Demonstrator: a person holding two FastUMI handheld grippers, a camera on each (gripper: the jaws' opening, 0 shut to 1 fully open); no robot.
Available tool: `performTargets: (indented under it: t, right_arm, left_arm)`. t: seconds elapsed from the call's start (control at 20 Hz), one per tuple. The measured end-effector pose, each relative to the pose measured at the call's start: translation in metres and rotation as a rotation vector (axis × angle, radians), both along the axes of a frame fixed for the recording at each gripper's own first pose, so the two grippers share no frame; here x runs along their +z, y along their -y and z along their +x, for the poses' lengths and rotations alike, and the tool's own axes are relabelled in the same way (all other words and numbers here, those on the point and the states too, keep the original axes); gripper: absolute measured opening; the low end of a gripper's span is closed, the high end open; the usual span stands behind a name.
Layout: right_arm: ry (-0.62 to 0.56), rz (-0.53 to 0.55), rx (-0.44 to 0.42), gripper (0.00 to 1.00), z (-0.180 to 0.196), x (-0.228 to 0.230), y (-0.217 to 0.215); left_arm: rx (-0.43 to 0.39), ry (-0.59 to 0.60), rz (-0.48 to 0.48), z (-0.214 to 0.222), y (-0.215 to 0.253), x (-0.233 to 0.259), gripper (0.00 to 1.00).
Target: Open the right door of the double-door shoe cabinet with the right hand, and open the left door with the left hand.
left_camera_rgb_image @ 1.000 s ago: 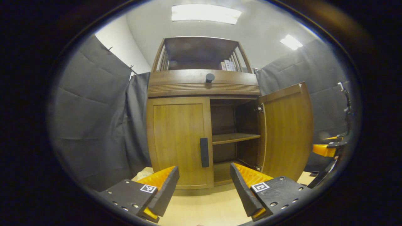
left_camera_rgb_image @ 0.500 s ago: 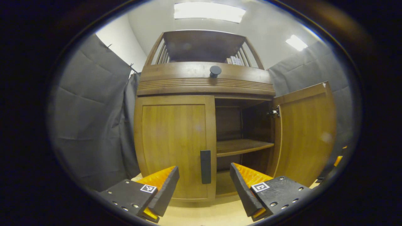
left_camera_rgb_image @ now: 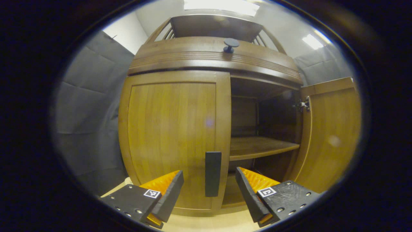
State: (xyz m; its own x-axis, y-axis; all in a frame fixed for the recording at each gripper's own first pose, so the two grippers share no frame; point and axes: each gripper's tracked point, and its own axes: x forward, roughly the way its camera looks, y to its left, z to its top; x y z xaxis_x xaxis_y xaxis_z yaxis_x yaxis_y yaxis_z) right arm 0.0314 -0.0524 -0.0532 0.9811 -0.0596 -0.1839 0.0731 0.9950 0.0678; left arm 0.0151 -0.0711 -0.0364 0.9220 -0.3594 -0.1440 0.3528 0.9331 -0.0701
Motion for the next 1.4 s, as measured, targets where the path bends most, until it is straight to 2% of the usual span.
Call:
performTargets:
  t: [0.2, 0.3, 0.45, 0.5, 0.55, 0.65, 0.7, 0.8, 0.85, 0.9, 1.05, 1.1, 1.15, 1.2, 1.35, 1.4]
  right_arm:
    - [-0.021, 0.013, 0.004, 0.92, 0.005, -0.003, -0.004]
    - [-0.031, 0.017, 0.010, 0.94, 0.005, -0.006, -0.007]
    - [-0.032, 0.014, 0.019, 0.94, 0.006, -0.006, -0.010]
    - [-0.030, 0.013, 0.022, 0.94, 0.006, -0.005, -0.012]
    - [-0.029, 0.011, 0.026, 0.94, 0.007, -0.003, -0.014]
    - [-0.030, 0.007, 0.030, 0.94, 0.005, -0.004, -0.015]
    - [-0.032, 0.008, 0.030, 0.94, 0.001, -0.012, -0.016]
    - [-0.033, 0.014, 0.029, 0.94, 0.001, -0.011, -0.017]
    - [-0.031, 0.015, 0.026, 0.94, 0.000, -0.011, -0.016]
    - [-0.028, 0.016, 0.025, 0.94, -0.001, -0.010, -0.016]
    - [-0.024, 0.022, 0.018, 0.94, -0.002, -0.009, -0.015]
    - [-0.022, 0.025, 0.018, 0.94, -0.003, -0.008, -0.017]
    - [-0.021, 0.027, 0.019, 0.94, -0.003, -0.008, -0.018]
    - [-0.020, 0.027, 0.022, 0.94, -0.004, -0.007, -0.021]
    - [-0.014, 0.026, 0.032, 0.94, -0.006, -0.005, -0.026]
    - [-0.013, 0.029, 0.037, 0.94, -0.006, -0.005, -0.030]
  left_arm:
    - [0.003, -0.031, 0.015, -0.001, 0.001, -0.002, 0.93]
    - [0.004, -0.047, 0.015, 0.003, 0.005, -0.005, 0.93]
    - [0.007, -0.077, 0.028, 0.006, 0.008, -0.015, 0.76]
    - [0.002, -0.082, 0.036, 0.005, 0.007, -0.015, 0.76]
    - [-0.002, -0.079, 0.038, 0.006, 0.008, -0.013, 0.70]
    - [-0.026, -0.074, 0.039, 0.004, 0.009, -0.012, 0.70]
    - [-0.040, -0.069, 0.019, 0.006, 0.016, -0.013, 0.58]
    - [-0.040, -0.070, 0.050, 0.006, 0.018, -0.015, 0.33]
    - [-0.035, -0.063, 0.053, 0.002, 0.013, -0.011, 0.40]
    - [-0.032, -0.069, 0.048, 0.002, 0.014, -0.012, 0.27]
    - [-0.032, -0.081, 0.044, 0.001, 0.018, -0.011, 0.22]
    - [-0.033, -0.085, 0.043, 0.001, 0.015, -0.011, 0.17]
    - [-0.038, -0.089, 0.040, 0.001, 0.015, -0.010, 0.22]
    - [-0.043, -0.095, 0.035, 0.000, 0.016, -0.009, 0.17]
    - [-0.056, -0.100, 0.019, -0.003, 0.017, -0.005, 0.17]
    - [-0.061, -0.097, 0.021, -0.003, 0.015, -0.003, 0.22]
